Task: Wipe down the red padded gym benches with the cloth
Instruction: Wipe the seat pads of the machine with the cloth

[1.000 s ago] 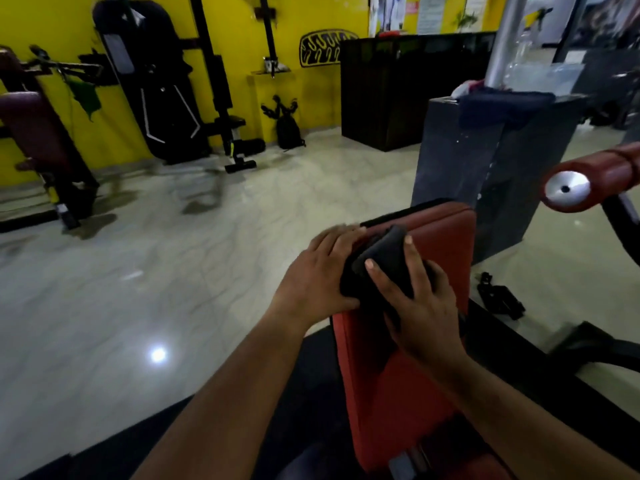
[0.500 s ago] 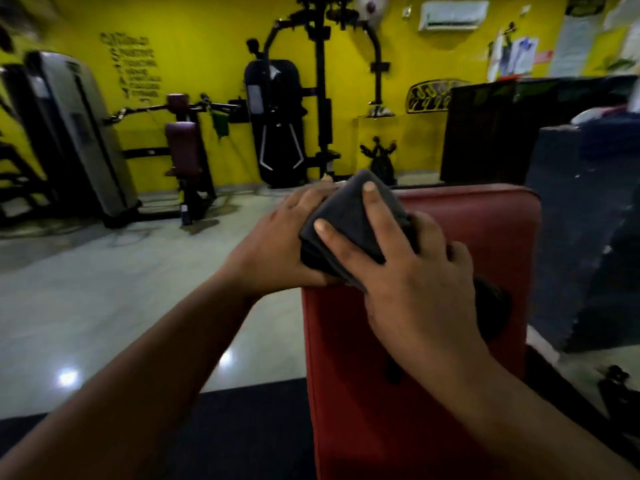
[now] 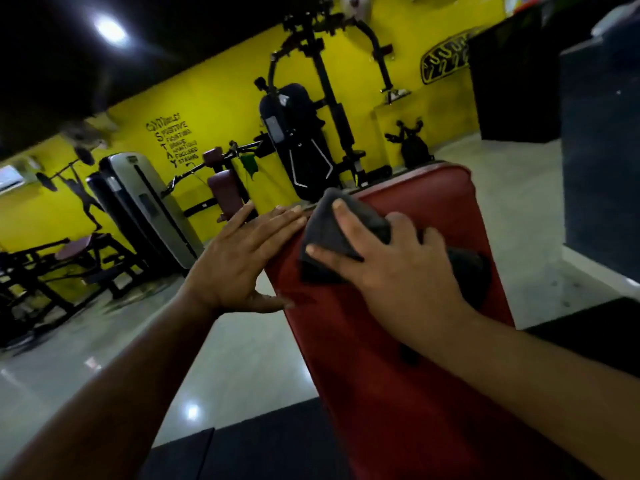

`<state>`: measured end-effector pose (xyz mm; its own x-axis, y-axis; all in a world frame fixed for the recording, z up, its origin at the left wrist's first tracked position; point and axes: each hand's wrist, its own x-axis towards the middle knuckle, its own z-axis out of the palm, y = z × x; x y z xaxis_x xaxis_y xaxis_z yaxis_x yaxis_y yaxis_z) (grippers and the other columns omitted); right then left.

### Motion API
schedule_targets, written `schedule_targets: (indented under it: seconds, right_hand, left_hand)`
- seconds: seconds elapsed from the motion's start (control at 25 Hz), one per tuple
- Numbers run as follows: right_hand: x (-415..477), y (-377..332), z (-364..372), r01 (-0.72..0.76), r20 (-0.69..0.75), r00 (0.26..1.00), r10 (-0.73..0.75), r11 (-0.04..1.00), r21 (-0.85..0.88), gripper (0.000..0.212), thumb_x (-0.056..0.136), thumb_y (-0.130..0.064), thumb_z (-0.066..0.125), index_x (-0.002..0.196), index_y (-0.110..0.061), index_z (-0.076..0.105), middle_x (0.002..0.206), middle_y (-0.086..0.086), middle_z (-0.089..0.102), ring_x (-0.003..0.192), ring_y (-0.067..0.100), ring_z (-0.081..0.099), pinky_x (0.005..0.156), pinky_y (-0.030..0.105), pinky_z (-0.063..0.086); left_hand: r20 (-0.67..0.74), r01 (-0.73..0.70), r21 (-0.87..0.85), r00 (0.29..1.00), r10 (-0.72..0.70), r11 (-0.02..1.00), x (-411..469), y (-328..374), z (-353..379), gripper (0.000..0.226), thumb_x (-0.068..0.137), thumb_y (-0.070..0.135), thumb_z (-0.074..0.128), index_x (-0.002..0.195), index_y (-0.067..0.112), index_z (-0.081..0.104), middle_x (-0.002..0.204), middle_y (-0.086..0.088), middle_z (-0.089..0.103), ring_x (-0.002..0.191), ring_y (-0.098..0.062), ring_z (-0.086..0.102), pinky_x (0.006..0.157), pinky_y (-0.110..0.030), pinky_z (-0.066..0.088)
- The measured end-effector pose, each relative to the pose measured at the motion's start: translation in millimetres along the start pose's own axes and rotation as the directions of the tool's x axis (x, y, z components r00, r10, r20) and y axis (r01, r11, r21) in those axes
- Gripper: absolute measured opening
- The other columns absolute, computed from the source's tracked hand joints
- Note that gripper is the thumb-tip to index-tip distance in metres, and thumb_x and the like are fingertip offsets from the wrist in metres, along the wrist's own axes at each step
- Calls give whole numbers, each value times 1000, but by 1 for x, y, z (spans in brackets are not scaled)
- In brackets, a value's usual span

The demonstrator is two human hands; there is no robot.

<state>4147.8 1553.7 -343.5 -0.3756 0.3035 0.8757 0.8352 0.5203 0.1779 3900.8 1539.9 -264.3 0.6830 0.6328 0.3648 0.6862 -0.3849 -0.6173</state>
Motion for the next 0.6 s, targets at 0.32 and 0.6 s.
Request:
schedule_targets:
  seconds: [0.32,0.6]
  right_hand:
    - [-29,84,-18,-362,70,929,363,932,-36,69,81,-27,56,144,-47,38,154,12,35,92,49,50,65,53,48]
    - [-51,16,-10,-688,152,718,679,725,8,94,79,-32,72,154,-40,16,154,27,25,84,41,50,57,38,43]
  left_hand:
    - [3,-300,-89,953,301,950,76,1,-10,64,103,50,30,155,14,22,162,-1,20,148,-16,23,119,-28,20]
    - [19,-190,-300,979,205,935,68,8,-2,61,103,42,31,157,17,17,163,3,15,150,-13,16,118,-15,13]
